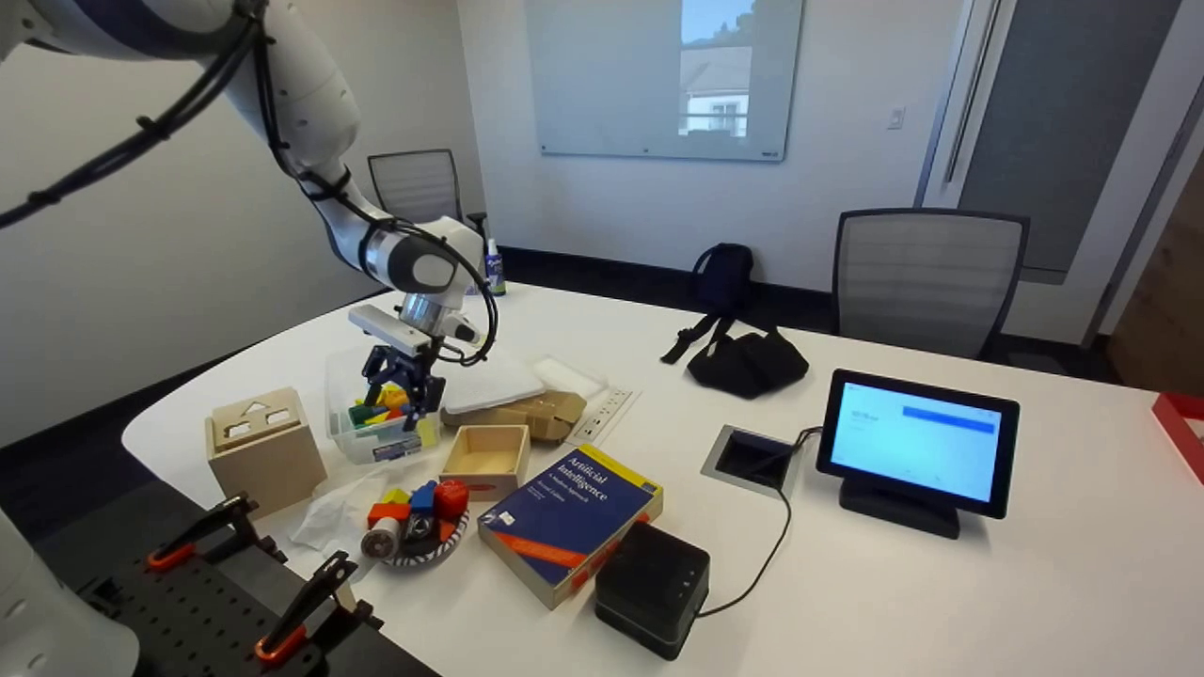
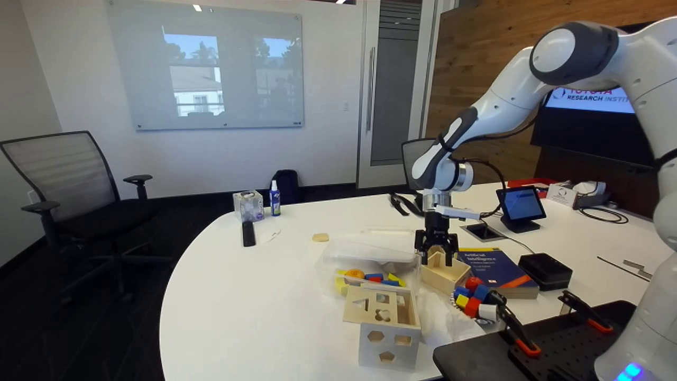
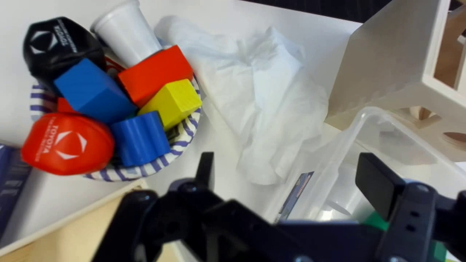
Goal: Use a white cloth to clean the table
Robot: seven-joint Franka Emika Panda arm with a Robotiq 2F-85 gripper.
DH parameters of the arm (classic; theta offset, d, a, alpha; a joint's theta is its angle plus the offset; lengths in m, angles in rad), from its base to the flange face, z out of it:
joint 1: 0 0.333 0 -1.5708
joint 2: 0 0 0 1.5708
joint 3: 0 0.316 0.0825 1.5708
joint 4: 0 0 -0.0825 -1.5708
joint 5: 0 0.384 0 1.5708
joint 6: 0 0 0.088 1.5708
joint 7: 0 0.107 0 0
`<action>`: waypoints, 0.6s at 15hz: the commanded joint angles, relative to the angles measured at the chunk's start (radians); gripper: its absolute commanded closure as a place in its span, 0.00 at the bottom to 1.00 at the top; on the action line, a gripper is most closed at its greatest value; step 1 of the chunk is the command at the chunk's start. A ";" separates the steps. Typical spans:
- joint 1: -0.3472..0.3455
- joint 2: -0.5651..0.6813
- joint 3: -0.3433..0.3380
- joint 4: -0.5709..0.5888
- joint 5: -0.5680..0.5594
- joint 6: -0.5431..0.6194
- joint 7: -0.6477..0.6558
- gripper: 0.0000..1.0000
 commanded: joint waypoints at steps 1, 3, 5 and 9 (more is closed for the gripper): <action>0.035 -0.192 -0.009 -0.096 -0.062 -0.078 0.041 0.00; 0.050 -0.277 -0.011 -0.123 -0.091 -0.111 0.056 0.00; 0.064 -0.353 -0.015 -0.147 -0.118 -0.137 0.090 0.00; 0.081 -0.465 -0.022 -0.177 -0.188 -0.177 0.178 0.00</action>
